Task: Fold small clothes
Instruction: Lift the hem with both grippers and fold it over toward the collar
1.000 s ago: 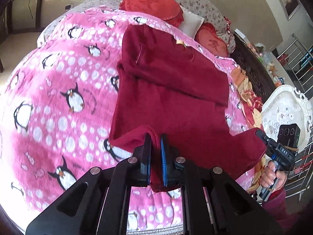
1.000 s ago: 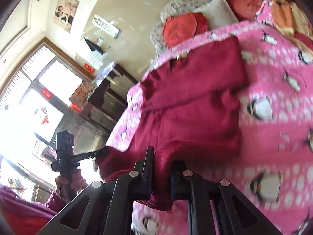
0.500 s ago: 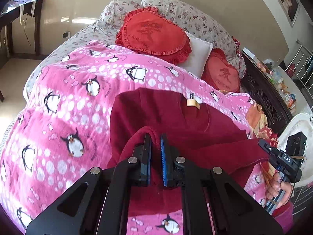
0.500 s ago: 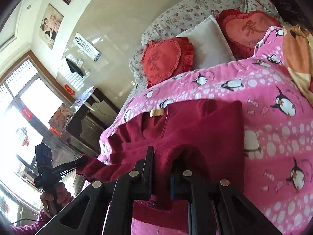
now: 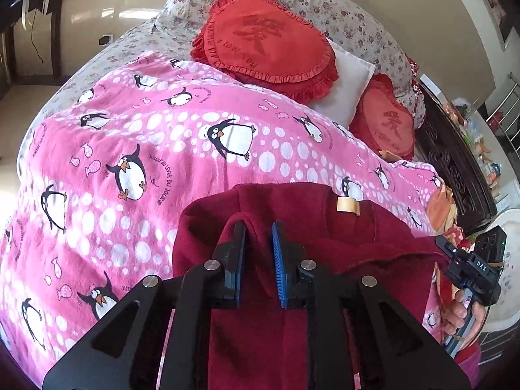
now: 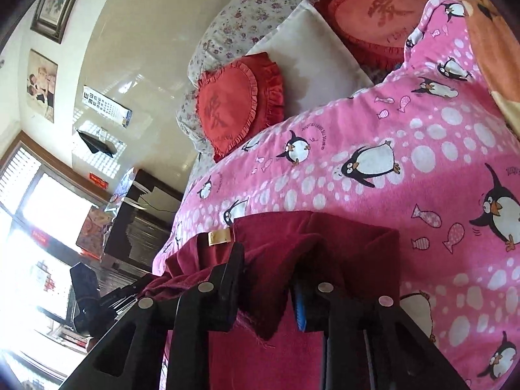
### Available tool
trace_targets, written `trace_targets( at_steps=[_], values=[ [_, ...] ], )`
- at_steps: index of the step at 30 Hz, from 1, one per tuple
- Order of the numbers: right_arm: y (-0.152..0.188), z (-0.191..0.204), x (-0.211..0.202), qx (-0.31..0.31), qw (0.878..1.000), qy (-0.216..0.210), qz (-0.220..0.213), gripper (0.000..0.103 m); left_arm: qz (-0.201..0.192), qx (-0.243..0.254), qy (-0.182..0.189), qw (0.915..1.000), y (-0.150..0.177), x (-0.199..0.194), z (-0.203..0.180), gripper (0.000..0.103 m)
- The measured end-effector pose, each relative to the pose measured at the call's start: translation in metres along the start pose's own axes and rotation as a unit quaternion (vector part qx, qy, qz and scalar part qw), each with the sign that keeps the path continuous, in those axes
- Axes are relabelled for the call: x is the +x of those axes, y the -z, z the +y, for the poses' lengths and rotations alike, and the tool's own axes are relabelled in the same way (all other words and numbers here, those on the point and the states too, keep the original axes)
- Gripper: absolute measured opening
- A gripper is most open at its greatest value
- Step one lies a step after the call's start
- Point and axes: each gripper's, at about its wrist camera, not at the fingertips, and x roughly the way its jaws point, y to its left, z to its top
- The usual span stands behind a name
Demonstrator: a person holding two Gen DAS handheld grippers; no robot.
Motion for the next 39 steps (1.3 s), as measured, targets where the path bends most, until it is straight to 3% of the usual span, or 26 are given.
trace_targets(
  at_steps=[1,3,4,5,7,11,15,18,23,27,30,39],
  values=[
    [0.000,0.003,-0.005,-0.004,1.000,0.000,-0.003,0.025,-0.015,-0.003,-0.007,0.9999,-0.001,-0.005,0.001,0.048],
    [0.000,0.005,-0.019,-0.002,1.000,0.001,-0.028,0.028,-0.055,-0.033,0.002,0.9979,-0.002,-0.018,0.008,0.078],
    [-0.001,0.004,-0.027,0.007,0.999,0.000,-0.046,0.034,-0.073,-0.053,0.013,0.9958,-0.003,-0.024,0.012,0.080],
    [-0.001,0.000,-0.036,0.022,0.998,0.001,-0.065,0.041,-0.077,-0.061,0.017,0.9951,-0.005,-0.026,0.016,0.080],
    [0.000,-0.001,-0.050,0.029,0.996,0.022,-0.083,0.042,-0.070,-0.058,0.013,0.9958,-0.008,-0.029,0.015,0.080],
    [0.013,0.033,-0.051,-0.073,0.994,0.048,-0.070,0.042,-0.077,-0.035,-0.001,0.9965,-0.004,-0.035,0.006,0.080],
    [0.023,0.066,-0.014,-0.167,0.979,0.109,-0.036,0.039,-0.062,0.005,-0.035,0.9975,0.003,-0.015,-0.013,0.080],
    [0.021,0.057,0.019,-0.168,0.976,0.135,-0.025,0.036,-0.033,0.012,-0.044,0.9984,0.005,0.014,-0.019,0.080],
    [0.006,0.030,0.057,-0.183,0.959,0.214,-0.032,0.036,-0.021,0.004,-0.087,0.9960,-0.002,0.057,-0.013,0.080],
    [-0.004,0.019,0.080,-0.194,0.953,0.232,-0.019,0.036,-0.017,-0.009,-0.103,0.9945,-0.007,0.079,-0.001,0.080],
    [-0.008,0.017,0.085,-0.188,0.955,0.229,-0.016,0.036,-0.026,0.007,-0.117,0.9927,-0.006,0.083,-0.003,0.080],
    [0.019,0.047,0.026,-0.190,0.962,0.195,-0.022,0.036,-0.036,0.049,-0.128,0.9900,0.015,0.050,-0.017,0.080]
  ],
)
